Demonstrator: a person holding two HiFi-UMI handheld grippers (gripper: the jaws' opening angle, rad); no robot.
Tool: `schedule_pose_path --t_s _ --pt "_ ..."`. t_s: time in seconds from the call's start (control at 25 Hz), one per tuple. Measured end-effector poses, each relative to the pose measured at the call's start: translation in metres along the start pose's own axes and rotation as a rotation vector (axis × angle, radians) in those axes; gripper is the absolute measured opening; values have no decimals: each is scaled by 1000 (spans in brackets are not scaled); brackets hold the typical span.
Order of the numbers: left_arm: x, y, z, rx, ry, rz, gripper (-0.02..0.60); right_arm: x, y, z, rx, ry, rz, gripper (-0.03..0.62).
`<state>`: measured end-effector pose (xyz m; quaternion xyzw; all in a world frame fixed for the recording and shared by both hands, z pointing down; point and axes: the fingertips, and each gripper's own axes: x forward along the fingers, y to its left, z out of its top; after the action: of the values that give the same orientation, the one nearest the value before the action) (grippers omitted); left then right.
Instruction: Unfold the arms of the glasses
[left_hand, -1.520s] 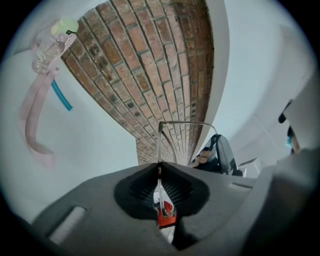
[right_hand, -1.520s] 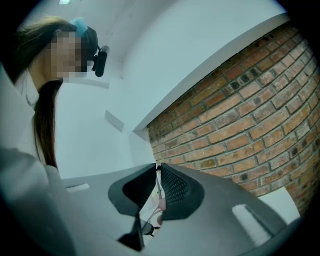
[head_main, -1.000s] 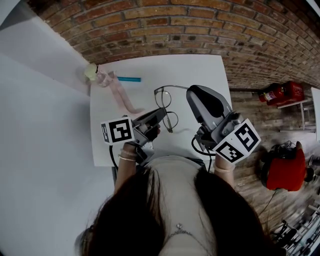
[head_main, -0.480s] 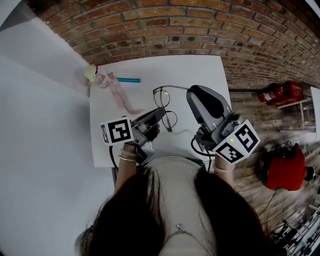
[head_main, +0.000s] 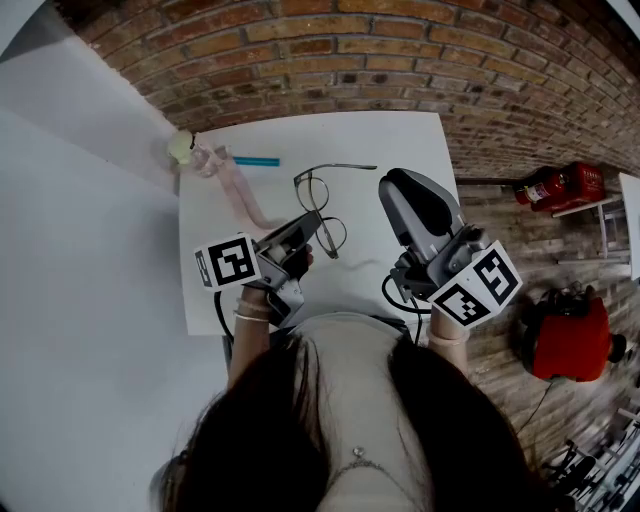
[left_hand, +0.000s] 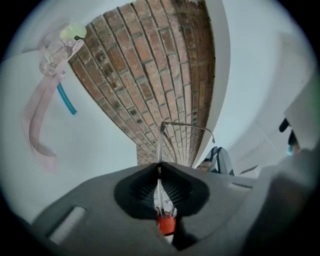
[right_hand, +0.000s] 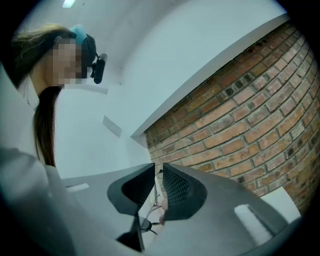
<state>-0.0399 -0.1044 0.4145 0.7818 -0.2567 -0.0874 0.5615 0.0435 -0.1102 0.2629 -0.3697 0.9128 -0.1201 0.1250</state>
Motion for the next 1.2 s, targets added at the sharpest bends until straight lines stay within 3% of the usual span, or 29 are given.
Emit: schedule_pose_path --t_s 0.64,1.2 --pt "-3 -7 10 8 -57 -2 21 9 10 -28 4 83 19 44" --pt "-2 -12 18 92 -116 49 21 23 22 -57 6 159 60 15"
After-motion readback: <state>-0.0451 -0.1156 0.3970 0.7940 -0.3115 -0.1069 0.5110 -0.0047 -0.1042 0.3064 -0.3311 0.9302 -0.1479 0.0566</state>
